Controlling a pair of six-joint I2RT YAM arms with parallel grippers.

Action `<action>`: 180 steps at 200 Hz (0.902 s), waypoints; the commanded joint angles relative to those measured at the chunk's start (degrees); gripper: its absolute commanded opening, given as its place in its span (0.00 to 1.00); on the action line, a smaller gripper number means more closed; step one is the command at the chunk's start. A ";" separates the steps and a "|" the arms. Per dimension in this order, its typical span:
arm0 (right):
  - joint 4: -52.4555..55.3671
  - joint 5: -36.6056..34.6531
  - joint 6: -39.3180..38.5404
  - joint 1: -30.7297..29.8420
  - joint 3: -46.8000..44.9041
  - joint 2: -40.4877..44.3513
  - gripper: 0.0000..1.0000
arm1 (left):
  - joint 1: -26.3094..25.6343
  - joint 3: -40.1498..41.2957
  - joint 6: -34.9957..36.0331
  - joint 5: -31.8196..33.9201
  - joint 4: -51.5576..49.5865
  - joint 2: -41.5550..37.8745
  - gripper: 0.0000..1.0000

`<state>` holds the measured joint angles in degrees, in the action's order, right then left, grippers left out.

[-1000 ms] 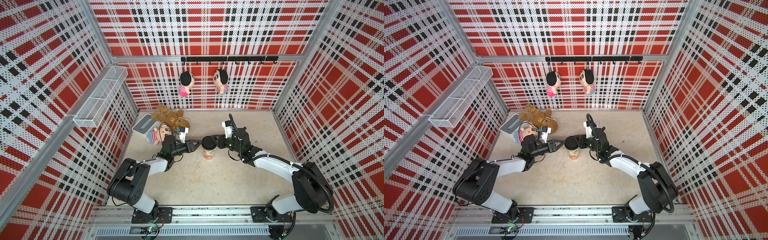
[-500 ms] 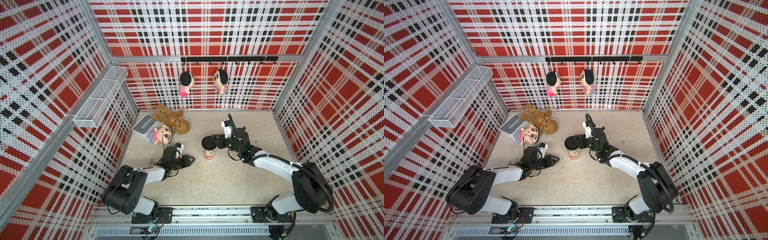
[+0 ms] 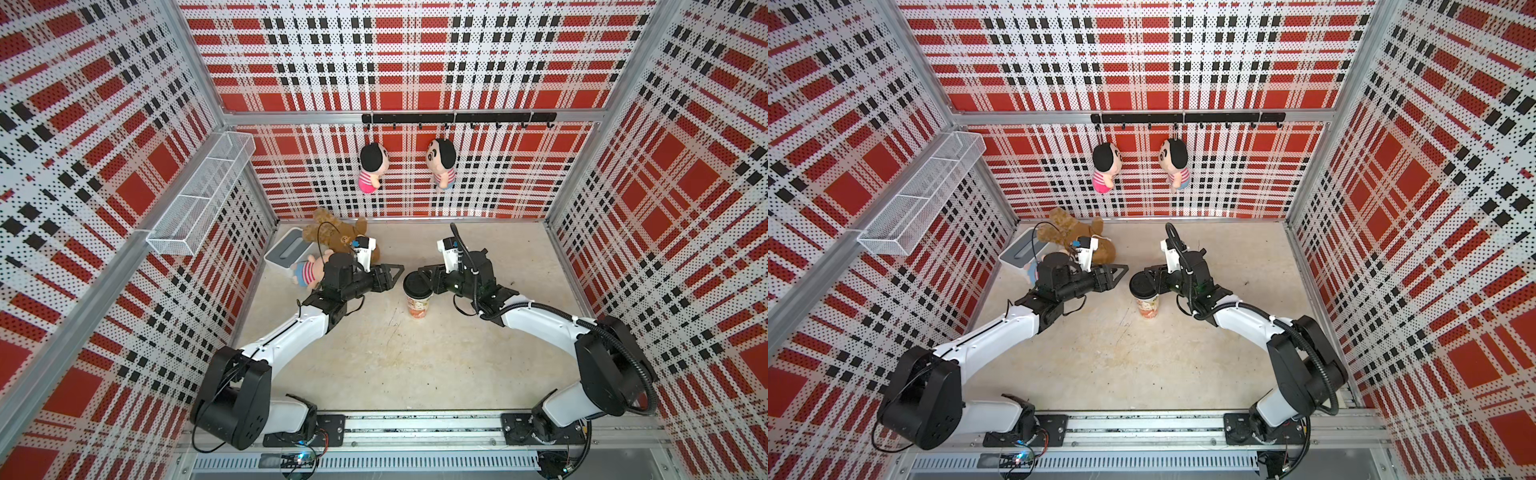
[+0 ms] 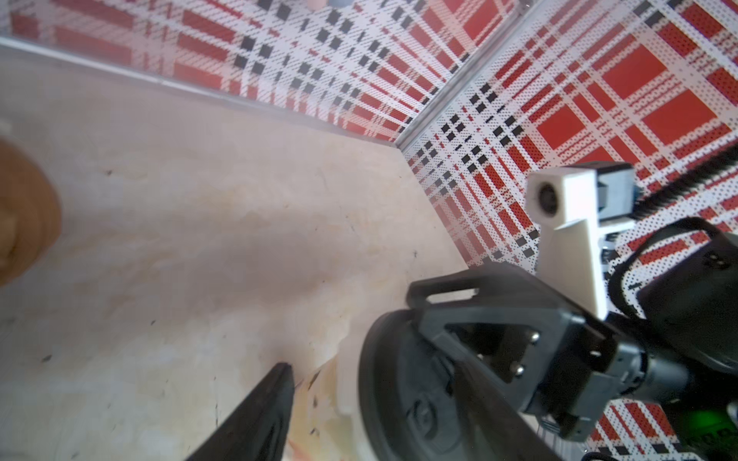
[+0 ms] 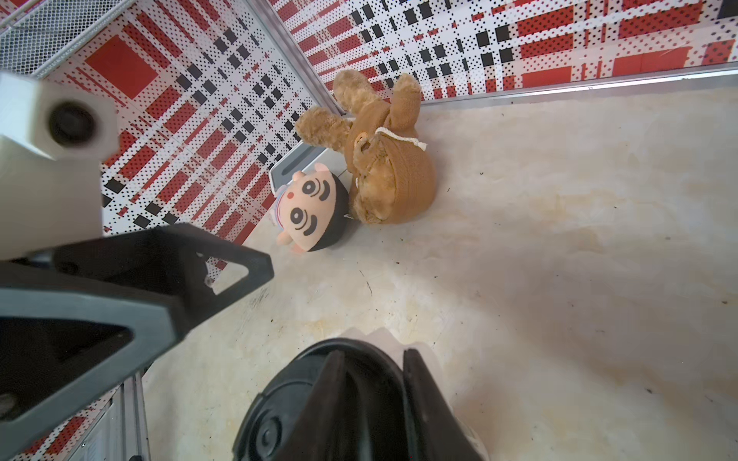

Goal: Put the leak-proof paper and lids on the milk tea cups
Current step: Secure the cup lid on the cup.

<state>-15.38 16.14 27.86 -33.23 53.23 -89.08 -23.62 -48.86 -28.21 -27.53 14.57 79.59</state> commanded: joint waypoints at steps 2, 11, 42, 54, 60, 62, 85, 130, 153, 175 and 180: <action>10.72 0.83 -4.19 -0.34 -1.10 -3.37 0.31 | -2.26 -3.93 6.24 0.08 -5.21 3.86 0.70; 11.02 0.40 -4.52 -0.34 -0.48 -3.13 0.31 | -2.78 -4.84 6.85 -0.33 -6.37 5.18 0.70; 12.12 -0.43 -4.79 0.14 1.43 -2.17 0.36 | -3.01 -4.55 8.87 -0.54 -7.50 7.38 0.69; 12.12 -1.09 -4.15 0.43 2.00 -1.45 0.39 | -2.99 -3.97 8.87 -0.67 -7.25 7.59 0.70; 12.04 -1.16 -3.65 0.61 2.28 -1.23 0.40 | -3.03 -3.90 8.87 -0.79 -7.21 7.68 0.70; 11.99 -1.19 -3.50 0.69 2.42 -1.13 0.40 | -3.02 -3.88 8.87 -0.89 -7.19 7.75 0.70; 11.59 -1.02 -2.38 0.98 3.99 -0.61 0.42 | -3.37 -3.40 9.39 -1.56 -7.24 8.27 0.69; 11.63 -1.51 -1.02 1.48 6.98 0.99 0.45 | -3.54 -2.41 10.62 -1.19 -9.03 8.98 0.68; 12.11 -1.02 -0.96 1.64 8.58 1.53 0.50 | -3.46 -1.33 10.60 -1.08 -8.94 9.12 0.68; 11.41 -2.03 -0.24 2.01 8.75 3.03 0.55 | -3.40 -0.57 10.56 -1.04 -8.77 9.33 0.68; 11.38 -2.15 0.06 2.03 8.73 3.39 0.56 | -3.39 -0.47 10.54 -1.04 -8.68 9.45 0.67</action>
<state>-3.92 15.14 27.00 -31.81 60.75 -89.08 -26.83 -51.70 -19.20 -29.41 9.43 87.55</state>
